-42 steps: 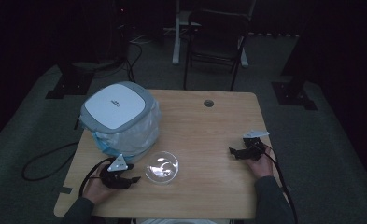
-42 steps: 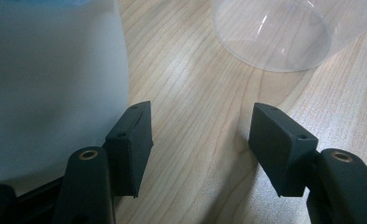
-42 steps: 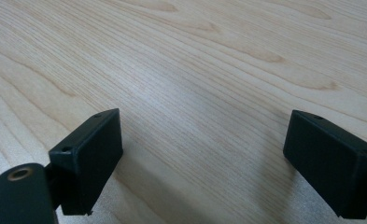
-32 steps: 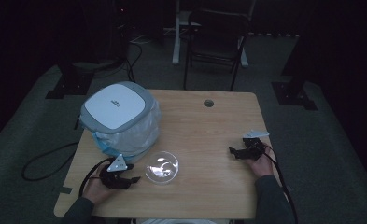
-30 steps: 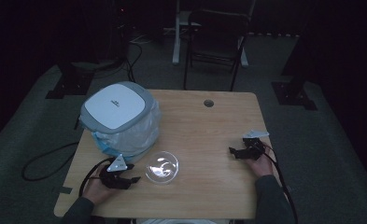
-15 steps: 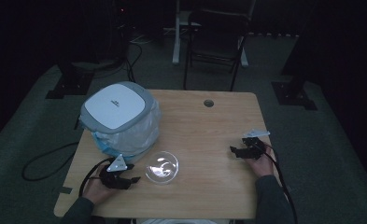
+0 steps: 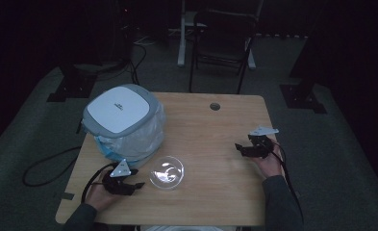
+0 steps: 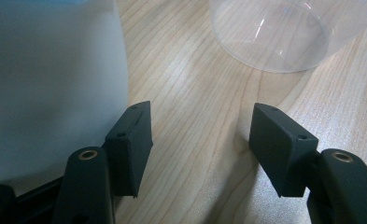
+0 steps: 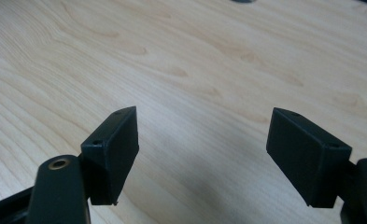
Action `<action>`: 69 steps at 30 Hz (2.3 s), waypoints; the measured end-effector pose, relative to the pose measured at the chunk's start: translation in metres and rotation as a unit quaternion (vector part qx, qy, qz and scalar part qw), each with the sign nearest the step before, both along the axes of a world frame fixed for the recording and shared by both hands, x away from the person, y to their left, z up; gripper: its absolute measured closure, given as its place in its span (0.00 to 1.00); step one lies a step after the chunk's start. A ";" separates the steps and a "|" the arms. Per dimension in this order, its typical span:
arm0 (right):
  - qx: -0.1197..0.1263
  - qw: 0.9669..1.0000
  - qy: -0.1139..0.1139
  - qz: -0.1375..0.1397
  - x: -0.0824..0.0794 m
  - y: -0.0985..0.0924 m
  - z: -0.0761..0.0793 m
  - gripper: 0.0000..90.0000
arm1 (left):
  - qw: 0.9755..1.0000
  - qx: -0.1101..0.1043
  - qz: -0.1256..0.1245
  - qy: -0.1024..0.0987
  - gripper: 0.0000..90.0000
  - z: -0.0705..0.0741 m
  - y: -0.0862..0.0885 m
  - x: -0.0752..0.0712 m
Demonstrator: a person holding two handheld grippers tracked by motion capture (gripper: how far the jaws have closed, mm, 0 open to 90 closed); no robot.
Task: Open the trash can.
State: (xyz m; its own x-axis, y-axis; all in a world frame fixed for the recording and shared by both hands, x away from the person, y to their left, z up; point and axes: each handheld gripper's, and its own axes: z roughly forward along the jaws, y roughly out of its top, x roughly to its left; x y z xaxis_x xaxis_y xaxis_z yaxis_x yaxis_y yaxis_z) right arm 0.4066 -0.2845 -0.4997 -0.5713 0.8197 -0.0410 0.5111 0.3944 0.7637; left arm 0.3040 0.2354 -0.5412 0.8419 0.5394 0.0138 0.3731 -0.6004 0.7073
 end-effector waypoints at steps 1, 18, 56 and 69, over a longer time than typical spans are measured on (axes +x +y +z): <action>0.001 1.000 -0.005 0.001 0.001 0.002 0.005 0.28 | 1.000 0.000 0.000 0.000 0.45 0.000 0.000 0.000; 0.010 0.999 -0.026 0.025 0.015 0.024 0.038 0.31 | 1.000 -0.001 0.001 0.000 0.45 0.000 0.000 0.000; 0.085 0.990 -0.043 0.108 0.051 0.087 0.102 0.56 | 1.000 -0.004 0.000 0.000 0.45 0.000 0.000 0.000; 0.091 0.986 -0.043 0.130 0.063 0.112 0.117 0.59 | 1.000 -0.005 0.001 0.001 0.45 -0.001 0.000 0.000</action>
